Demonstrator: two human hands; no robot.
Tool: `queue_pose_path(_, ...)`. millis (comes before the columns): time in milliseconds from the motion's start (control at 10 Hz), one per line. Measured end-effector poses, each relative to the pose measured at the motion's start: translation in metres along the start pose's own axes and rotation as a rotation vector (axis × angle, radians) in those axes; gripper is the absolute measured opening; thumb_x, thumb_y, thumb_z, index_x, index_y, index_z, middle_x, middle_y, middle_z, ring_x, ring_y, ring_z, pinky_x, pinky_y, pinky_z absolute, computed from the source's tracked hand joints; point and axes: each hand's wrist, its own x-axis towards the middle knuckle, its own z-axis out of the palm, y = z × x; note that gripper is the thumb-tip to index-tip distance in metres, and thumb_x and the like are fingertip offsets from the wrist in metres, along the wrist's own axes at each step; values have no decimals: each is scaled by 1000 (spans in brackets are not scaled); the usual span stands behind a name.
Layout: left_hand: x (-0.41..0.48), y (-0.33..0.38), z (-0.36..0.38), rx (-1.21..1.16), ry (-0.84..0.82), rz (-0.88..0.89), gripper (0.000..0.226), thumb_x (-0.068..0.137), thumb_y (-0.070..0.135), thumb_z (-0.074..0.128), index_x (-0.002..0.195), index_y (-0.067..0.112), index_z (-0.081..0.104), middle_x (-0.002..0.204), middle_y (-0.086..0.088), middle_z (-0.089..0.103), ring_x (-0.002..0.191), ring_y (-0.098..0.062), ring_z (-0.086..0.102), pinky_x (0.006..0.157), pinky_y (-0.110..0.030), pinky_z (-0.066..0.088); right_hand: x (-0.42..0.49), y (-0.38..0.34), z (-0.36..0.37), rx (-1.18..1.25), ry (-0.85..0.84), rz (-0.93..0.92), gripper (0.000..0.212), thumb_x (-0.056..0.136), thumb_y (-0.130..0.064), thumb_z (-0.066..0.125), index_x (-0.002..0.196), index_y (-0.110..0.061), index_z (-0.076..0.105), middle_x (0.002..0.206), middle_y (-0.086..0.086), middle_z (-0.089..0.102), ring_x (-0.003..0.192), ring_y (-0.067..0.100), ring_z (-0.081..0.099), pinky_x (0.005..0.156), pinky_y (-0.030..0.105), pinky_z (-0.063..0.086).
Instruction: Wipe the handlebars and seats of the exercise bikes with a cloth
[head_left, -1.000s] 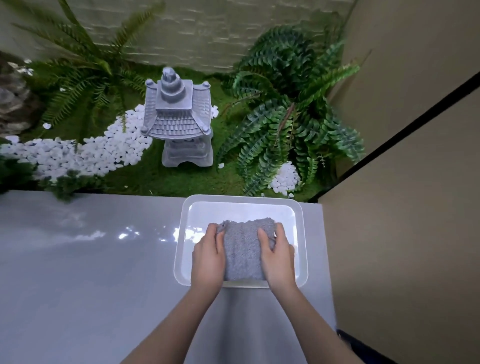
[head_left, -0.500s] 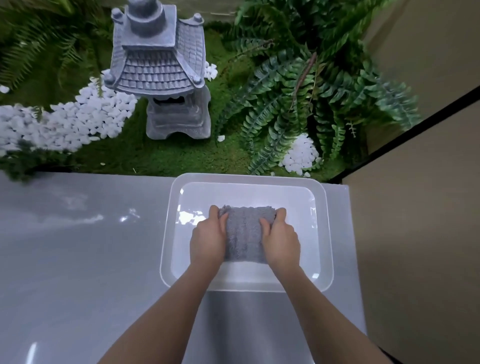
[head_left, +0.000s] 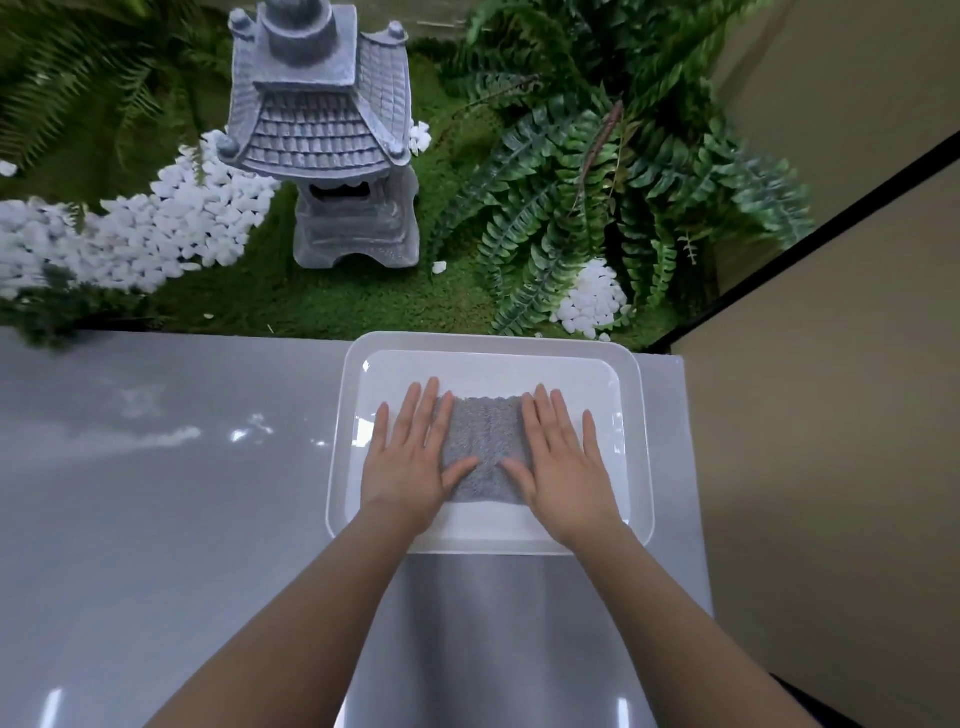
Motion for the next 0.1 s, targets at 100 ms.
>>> queue_pose_path(100,-12,-5,-24,8,-28,-43,76,87,68,5,136,24,-33,151,2,-34,141,-17,-27,115,-43,-12,-8,2,-28,18,16,71,70,97,-54,18,149,-19,-13,155,-2,-22,142,15,-24,118,43,-11)
